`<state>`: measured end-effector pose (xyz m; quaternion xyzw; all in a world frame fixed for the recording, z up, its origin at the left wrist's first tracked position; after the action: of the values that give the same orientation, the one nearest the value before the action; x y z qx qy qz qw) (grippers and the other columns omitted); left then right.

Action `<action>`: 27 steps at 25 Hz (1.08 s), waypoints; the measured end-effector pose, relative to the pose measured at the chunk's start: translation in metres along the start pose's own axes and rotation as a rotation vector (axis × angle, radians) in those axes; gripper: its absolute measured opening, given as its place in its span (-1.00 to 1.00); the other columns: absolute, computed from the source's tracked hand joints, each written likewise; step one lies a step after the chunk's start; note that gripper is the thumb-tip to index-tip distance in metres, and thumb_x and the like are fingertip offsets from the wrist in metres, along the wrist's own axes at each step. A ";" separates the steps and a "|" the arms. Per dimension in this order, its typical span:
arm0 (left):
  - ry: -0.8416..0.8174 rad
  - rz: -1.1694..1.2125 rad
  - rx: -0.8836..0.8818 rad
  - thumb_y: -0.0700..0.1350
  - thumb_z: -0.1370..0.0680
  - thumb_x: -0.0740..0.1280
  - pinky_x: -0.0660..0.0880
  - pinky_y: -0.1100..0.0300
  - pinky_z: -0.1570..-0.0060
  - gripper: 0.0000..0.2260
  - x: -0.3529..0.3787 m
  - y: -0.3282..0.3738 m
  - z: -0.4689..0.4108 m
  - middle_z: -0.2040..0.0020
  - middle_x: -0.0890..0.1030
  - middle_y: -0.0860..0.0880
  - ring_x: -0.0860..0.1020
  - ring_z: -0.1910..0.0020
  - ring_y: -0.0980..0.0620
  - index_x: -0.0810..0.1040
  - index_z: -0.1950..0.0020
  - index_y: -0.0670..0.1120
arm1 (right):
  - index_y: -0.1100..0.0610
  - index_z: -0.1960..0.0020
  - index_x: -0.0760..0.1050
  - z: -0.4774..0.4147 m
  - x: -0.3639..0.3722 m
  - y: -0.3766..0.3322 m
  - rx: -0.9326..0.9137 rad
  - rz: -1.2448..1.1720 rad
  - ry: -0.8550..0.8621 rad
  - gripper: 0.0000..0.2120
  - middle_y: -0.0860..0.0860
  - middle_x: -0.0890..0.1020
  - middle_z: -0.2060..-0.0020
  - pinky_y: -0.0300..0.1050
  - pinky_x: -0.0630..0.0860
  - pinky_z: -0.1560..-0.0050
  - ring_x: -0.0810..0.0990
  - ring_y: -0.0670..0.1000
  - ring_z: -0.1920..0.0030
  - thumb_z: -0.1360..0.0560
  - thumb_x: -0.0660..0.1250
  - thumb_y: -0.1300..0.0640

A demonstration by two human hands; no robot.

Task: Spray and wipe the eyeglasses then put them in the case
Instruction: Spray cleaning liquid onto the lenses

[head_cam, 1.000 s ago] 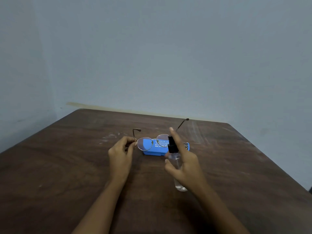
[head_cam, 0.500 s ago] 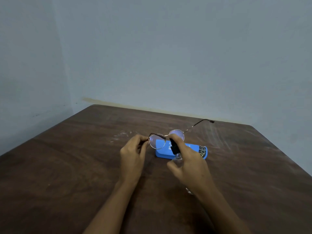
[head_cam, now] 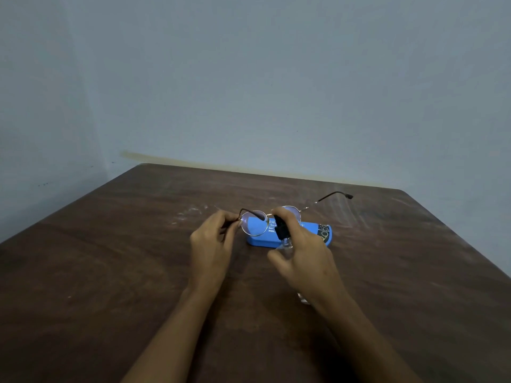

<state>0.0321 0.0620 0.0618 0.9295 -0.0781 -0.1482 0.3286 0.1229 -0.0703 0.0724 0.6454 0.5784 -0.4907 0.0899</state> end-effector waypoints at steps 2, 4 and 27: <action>0.004 -0.009 0.009 -0.31 -0.41 0.39 0.43 0.51 0.19 -0.95 -0.001 0.002 0.000 0.25 0.58 0.05 0.53 0.18 0.18 0.57 0.19 -0.18 | -0.19 -0.28 0.22 0.001 -0.003 0.001 0.004 -0.005 0.003 -0.41 -0.11 0.47 0.30 -0.39 0.23 0.44 0.39 -0.08 0.36 -0.33 0.28 0.17; 0.018 -0.006 0.008 -0.33 -0.40 0.38 0.40 0.55 0.21 -0.93 -0.002 0.003 0.000 0.27 0.57 0.06 0.53 0.20 0.18 0.57 0.21 -0.18 | -0.20 -0.32 0.21 0.001 -0.006 0.005 0.032 -0.021 0.031 -0.38 -0.11 0.48 0.28 -0.38 0.27 0.41 0.42 -0.11 0.35 -0.34 0.28 0.17; 0.045 -0.016 -0.040 -0.34 -0.40 0.39 0.38 0.60 0.21 -0.92 -0.005 -0.004 0.000 0.26 0.60 0.04 0.51 0.23 0.46 0.59 0.19 -0.18 | -0.19 -0.26 0.27 0.005 -0.020 0.030 0.135 -0.246 0.172 -0.38 -0.21 0.50 0.30 -0.41 0.36 0.39 0.47 -0.16 0.39 -0.31 0.30 0.26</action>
<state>0.0271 0.0666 0.0603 0.9264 -0.0603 -0.1313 0.3476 0.1479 -0.0965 0.0712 0.6140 0.6242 -0.4788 -0.0643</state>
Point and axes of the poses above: each hand's wrist, its own z-axis away from the middle knuckle, its own x-axis out of the palm, y = z × x, the point moved 7 cm from there along -z, towards the middle knuckle
